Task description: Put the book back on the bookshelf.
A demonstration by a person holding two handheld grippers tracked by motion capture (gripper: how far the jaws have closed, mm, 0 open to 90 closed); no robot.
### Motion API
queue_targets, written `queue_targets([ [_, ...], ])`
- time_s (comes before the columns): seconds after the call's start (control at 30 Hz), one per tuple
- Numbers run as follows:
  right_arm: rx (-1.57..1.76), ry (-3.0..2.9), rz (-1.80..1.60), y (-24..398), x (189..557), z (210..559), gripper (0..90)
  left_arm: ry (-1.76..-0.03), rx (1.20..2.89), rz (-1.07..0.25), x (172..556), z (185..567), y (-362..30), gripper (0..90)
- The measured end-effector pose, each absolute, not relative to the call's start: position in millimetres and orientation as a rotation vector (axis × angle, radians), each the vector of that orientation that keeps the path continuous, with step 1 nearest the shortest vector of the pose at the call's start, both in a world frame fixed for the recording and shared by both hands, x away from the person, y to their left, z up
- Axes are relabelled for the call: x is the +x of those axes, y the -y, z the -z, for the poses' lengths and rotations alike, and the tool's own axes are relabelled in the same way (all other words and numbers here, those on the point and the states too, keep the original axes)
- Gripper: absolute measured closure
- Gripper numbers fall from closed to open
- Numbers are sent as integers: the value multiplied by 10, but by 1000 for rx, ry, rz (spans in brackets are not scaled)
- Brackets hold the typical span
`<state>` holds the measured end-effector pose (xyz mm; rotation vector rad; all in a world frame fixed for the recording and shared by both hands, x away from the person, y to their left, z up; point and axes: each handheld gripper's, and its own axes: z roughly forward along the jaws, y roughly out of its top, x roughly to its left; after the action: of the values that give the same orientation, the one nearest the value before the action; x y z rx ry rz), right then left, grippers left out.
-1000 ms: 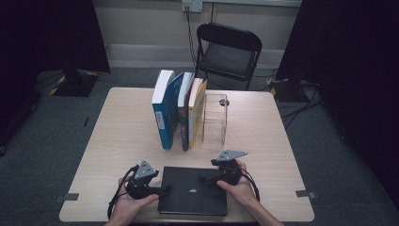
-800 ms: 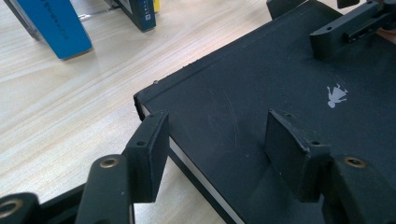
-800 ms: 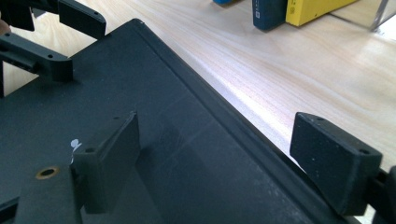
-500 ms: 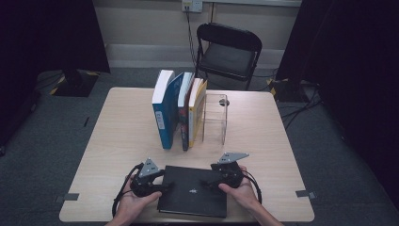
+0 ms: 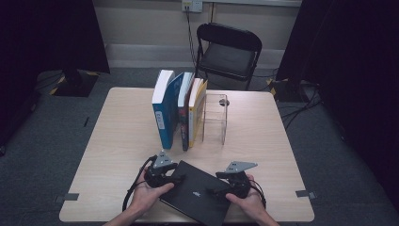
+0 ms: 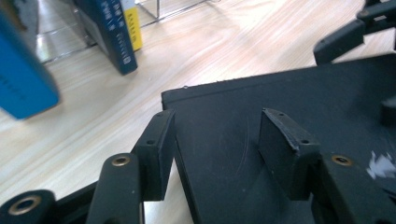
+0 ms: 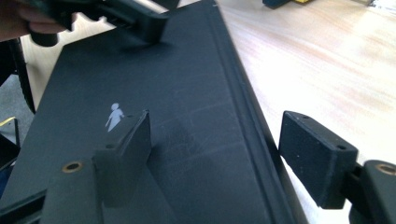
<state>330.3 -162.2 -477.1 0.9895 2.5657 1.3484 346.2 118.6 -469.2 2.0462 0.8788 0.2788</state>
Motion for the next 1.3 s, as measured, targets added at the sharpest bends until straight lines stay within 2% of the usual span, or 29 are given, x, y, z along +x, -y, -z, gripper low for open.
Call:
queue_targets([
  [0.3, 986, -2575, -1320, 1664, 3164, 4746, 259, -868, 2030, -241, 3655, 4708, -1028, 501],
  [0.37, 980, -2578, -1331, 1664, 3183, 4749, 273, -887, 2027, -217, 3645, 4704, -1053, 502],
  [0.4, 966, -2576, -1348, 1661, 3222, 4741, 328, -895, 2026, -215, 3624, 4689, -1094, 500],
  [0.5, 971, -2548, -1345, 1615, 3279, 4713, 296, -911, 1997, -222, 3593, 4643, -1178, 465],
  [0.53, 961, -2551, -1350, 1596, 3294, 4703, 300, -908, 1995, -249, 3535, 4595, -1288, 463],
  [0.73, 939, -2539, -1383, 1456, 3364, 4640, 302, -931, 1979, -205, 3285, 4604, -1605, 424],
  [1.0, 923, -2589, -1304, 1286, 3416, 4683, 284, -904, 2016, -144, 3001, 4635, -1788, 357],
  [1.3, 951, -2586, -1285, 1305, 3461, 4691, 277, -872, 2079, -127, 2829, 4681, -1841, 338],
])
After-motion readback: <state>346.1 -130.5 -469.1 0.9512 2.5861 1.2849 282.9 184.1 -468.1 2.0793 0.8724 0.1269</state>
